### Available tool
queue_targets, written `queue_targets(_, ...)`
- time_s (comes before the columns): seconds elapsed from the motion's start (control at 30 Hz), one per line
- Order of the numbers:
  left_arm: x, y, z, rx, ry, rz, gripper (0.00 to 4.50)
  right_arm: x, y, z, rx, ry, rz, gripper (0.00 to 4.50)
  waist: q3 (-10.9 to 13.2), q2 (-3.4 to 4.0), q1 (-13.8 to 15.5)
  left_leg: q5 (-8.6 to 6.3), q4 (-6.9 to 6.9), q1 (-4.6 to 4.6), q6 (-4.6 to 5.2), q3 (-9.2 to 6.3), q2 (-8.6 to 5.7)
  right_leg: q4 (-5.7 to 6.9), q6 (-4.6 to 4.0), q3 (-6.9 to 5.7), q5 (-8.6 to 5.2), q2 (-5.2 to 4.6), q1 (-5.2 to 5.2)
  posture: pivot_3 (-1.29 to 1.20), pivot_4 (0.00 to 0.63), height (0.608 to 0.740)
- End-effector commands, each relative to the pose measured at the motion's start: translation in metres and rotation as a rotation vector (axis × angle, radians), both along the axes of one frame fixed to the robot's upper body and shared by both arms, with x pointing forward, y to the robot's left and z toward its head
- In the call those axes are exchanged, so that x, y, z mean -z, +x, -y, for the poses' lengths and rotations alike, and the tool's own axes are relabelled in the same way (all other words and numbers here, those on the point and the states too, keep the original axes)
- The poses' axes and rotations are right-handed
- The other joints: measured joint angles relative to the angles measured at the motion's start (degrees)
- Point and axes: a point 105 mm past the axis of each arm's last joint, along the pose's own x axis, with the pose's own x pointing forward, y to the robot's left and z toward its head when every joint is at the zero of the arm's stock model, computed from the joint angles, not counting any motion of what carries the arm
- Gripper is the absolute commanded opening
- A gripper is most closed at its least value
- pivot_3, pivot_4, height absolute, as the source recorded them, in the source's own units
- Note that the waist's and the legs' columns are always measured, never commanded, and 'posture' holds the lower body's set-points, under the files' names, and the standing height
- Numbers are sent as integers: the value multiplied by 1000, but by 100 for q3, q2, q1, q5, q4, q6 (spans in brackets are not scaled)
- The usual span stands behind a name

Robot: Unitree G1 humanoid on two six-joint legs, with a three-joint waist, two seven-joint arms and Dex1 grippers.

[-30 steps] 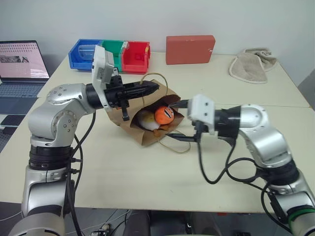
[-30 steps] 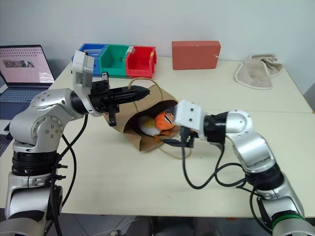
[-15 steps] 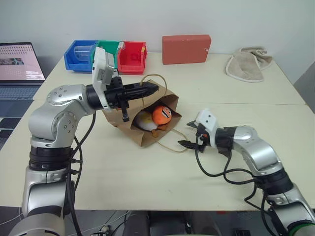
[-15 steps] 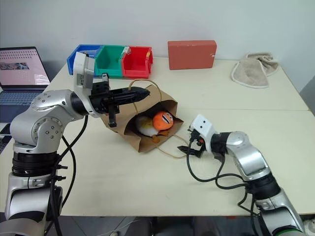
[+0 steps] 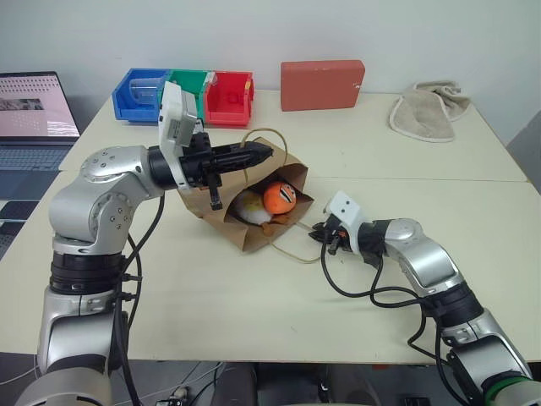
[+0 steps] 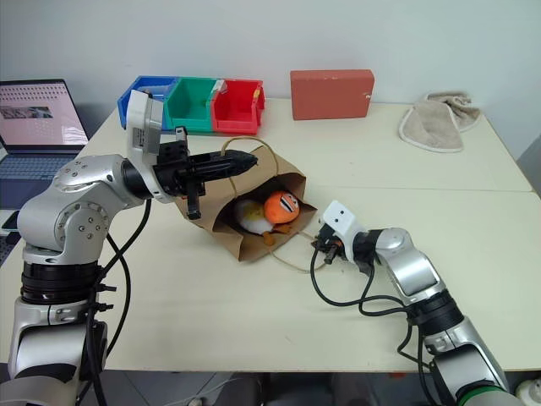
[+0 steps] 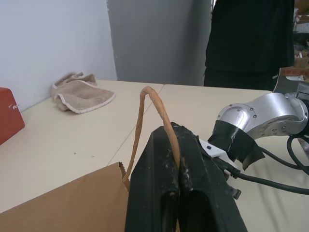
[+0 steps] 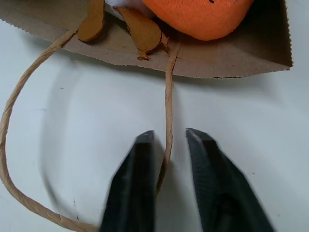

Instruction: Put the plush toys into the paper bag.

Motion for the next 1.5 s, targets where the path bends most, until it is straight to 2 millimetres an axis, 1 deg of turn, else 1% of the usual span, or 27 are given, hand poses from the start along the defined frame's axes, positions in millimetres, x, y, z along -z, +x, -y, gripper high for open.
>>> queue_targets(0.03, -12, -6, -2, 3, -1, 70, 0, -10, 0, -6, -36, -4, 54, 79, 0, 0, -1, 0, 0, 0, 0, 0, 0, 0, 0, 0, 0, 0, 0, 0, 150, 740)
queue_targets(0.17, -12, -6, -2, 1, 0, 71, 0, -11, 0, -4, -41, 0, 55, 79, 0, 0, -1, 0, 0, 0, 0, 0, 0, 0, 0, 0, 0, 0, 0, 0, 150, 740)
queue_targets(0.23, -14, -6, -3, 0, -2, 73, 0, -20, -3, -3, -49, 34, 52, 79, 0, 0, -1, 0, 0, 0, 0, 0, 0, 0, 0, 0, 0, 0, 0, 0, 150, 740)
queue_targets(0.27, -17, -7, -4, -1, -11, 76, 0, -33, -7, 1, -56, 86, 33, 79, 1, 1, 0, 0, 0, 0, 0, 0, 0, 0, 0, 0, 0, 0, 0, 0, 150, 740)
queue_targets(0.37, -26, -7, -5, -12, -40, 91, 0, -61, -19, 11, -81, 178, -17, 79, 1, 2, 20, 0, 0, -2, 0, -2, 0, -1, 0, 0, 0, 0, 0, 0, 150, 740)
queue_targets(0.47, -36, -7, -4, -17, -70, 112, 0, -86, -31, 27, -92, 217, -49, 79, 1, 2, 45, 0, 0, -3, 0, -3, 0, -2, 0, -2, 0, -1, 1, 0, 150, 740)
queue_targets(0.5, -41, -7, -3, -18, -97, 114, 0, -98, -35, 34, -94, 229, -51, 79, 1, 1, 57, 0, 0, -2, 0, -4, 0, -2, 0, -2, 0, -1, 1, 0, 150, 740)
queue_targets(0.6, -49, 2, -1, -40, -153, 115, 0, -128, -43, 53, -83, 246, -52, 79, 1, 2, 85, 0, 0, -1, 1, -3, 0, -2, 0, -3, 0, 0, 2, 0, 150, 740)
queue_targets(0.7, -48, 12, 3, -54, -163, 107, 0, -139, -50, 63, -79, 233, -67, 79, 0, 1, 87, 0, 2, -1, 1, -2, -1, -4, 0, -3, 0, 0, 4, 0, 150, 740)
queue_targets(0.77, -44, 18, 7, -54, -160, 99, 0, -147, -52, 70, -61, 244, -86, 79, 1, 1, 87, -1, 0, -1, 1, -1, -1, -5, 0, -2, 0, 0, 3, 0, 150, 740)
queue_targets(0.83, -42, 24, 10, -54, -159, 94, 0, -152, -51, 74, -45, 254, -97, 79, 1, 1, 82, -1, 0, -2, 1, 0, -1, -6, 0, -1, 0, 0, 3, 0, 150, 740)
queue_targets(0.9, -38, 30, 13, -51, -161, 85, 0, -150, -47, 77, -24, 237, -92, 79, 1, 1, 80, -1, 1, -2, 1, 3, -1, -6, 1, 1, 0, 0, 2, 0, 150, 740)
queue_targets(1.0, -34, 37, 19, -37, -156, 79, 0, -149, -41, 77, 2, 233, -84, 79, 1, 1, 84, -1, 1, -2, 1, 3, -1, -5, 1, 1, 0, 0, 2, 0, 150, 740)
queue_targets(1.07, -35, 42, 20, -38, -163, 80, 0, -152, -39, 77, 7, 240, -76, 79, 1, 1, 83, -1, 1, -3, 1, 4, -1, -6, 1, 1, 0, 0, 1, 0, 150, 740)
queue_targets(1.17, -40, 47, 20, -43, -174, 91, 0, -162, -38, 75, 0, 264, -60, 79, 1, 1, 82, -1, 0, -6, 1, 4, -1, -7, 1, 1, 0, 0, -2, 0, 150, 740)
queue_targets(1.27, -43, 52, 17, -55, -187, 97, 0, -167, -34, 72, 0, 284, -50, 79, 1, 2, 82, -1, 0, -6, 1, 3, -1, -8, 1, 0, 0, 0, -2, 0, 150, 740)
queue_targets(1.37, -45, 59, 13, -92, -203, 112, 0, -168, -27, 66, 16, 306, -41, 79, 1, 1, 81, -1, -1, -6, 1, 3, -1, -8, 1, 1, 0, 0, -2, 0, 150, 740)
queue_targets(1.43, -41, 68, 8, -139, -188, 95, 0, -167, -20, 61, 34, 326, -26, 79, 1, 2, 74, -1, -1, -6, 1, 3, -1, -7, 1, 0, 0, 0, -2, 0, 150, 740)
queue_targets(1.5, -35, 69, 6, -145, -156, 78, 390, -170, -19, 56, 26, 344, -9, 425, 1, 2, 76, -1, -1, -6, 1, 3, -1, -4, 1, 1, 1, 0, -3, 0, 150, 740)
